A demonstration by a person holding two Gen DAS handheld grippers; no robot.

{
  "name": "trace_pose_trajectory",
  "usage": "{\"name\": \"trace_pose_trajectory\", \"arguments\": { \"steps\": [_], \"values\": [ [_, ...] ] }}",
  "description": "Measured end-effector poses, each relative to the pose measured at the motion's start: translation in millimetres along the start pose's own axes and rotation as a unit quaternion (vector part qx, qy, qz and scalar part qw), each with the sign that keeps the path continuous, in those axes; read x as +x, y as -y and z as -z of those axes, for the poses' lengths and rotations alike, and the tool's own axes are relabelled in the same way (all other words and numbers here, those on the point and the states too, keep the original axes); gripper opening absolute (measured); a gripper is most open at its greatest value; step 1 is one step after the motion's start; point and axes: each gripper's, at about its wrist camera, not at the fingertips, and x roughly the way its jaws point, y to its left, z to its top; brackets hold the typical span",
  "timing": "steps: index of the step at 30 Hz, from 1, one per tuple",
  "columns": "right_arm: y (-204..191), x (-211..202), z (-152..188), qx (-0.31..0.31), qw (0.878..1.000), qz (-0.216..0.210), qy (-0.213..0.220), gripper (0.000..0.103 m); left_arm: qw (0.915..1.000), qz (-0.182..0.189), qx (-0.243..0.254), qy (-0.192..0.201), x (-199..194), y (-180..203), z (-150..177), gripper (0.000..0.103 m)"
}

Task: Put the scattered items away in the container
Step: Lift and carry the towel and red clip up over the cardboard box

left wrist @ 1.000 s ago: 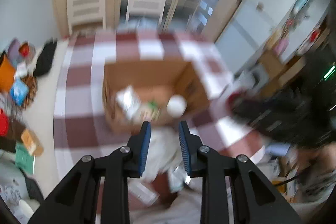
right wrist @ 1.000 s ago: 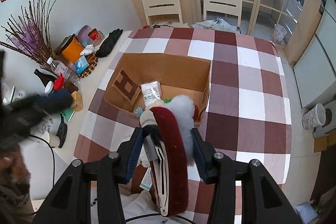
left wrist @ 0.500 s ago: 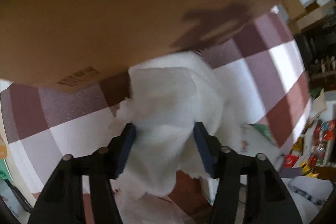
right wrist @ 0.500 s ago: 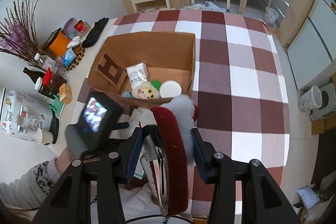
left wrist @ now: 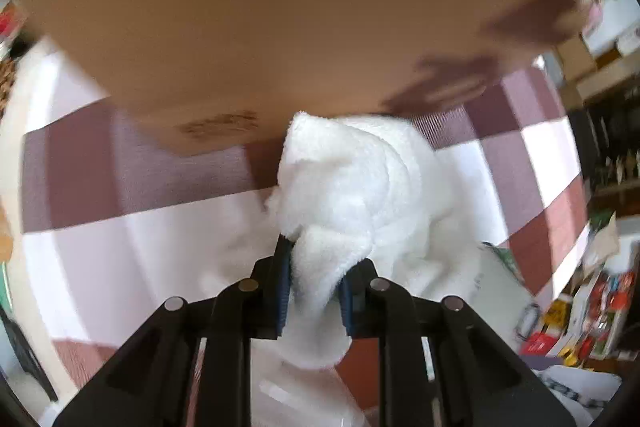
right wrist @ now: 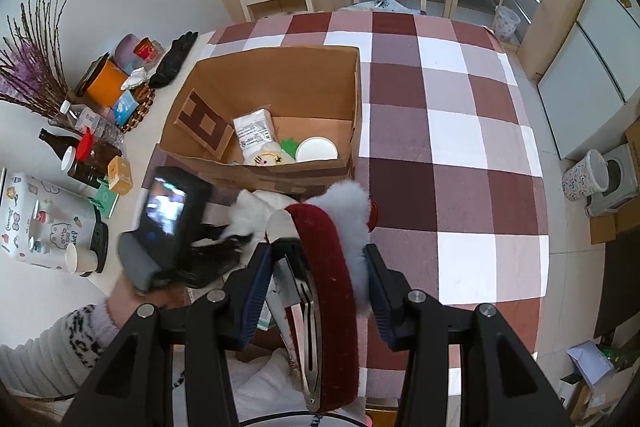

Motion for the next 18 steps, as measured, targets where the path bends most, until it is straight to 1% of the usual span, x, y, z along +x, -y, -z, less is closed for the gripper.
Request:
{"name": "trace_pose_trajectory", "arguments": {
  "steps": [4, 6, 8, 12, 17, 18],
  "values": [
    [-6.3, 0.2, -0.1, -0.008, 1.000, -0.010, 0.004, 0.046, 0.9990, 0.010, -0.021, 0.038, -48.9, -3.6, 16.1, 0.021],
    [-10.3, 1.0, -1.1, -0.012, 1.000, -0.015, 0.004, 0.046, 0.9976, 0.019, -0.034, 0.056, -70.6, -9.5, 9.3, 0.021],
    [-14.4, 0.6, -3.1, -0.017, 1.000, -0.020, 0.006, 0.046, 0.9953, 0.031, -0.041, 0.083, -100.6, -9.0, 8.5, 0.021],
    [-22.5, -1.0, -7.1, -0.028, 0.999, -0.029, 0.011, 0.046, 0.9907, 0.039, -0.026, 0.128, -154.4, -9.6, -0.5, 0.021],
    [-32.6, -5.5, -14.9, -0.041, 0.998, -0.040, 0.020, 0.047, 0.9826, 0.051, -0.006, 0.179, -211.8, -3.7, -13.6, 0.021],
    [-34.5, -7.1, -16.8, -0.045, 0.998, -0.042, 0.023, 0.047, 0.9811, 0.053, -0.004, 0.186, -218.0, -2.8, -17.5, 0.021]
  ]
}}
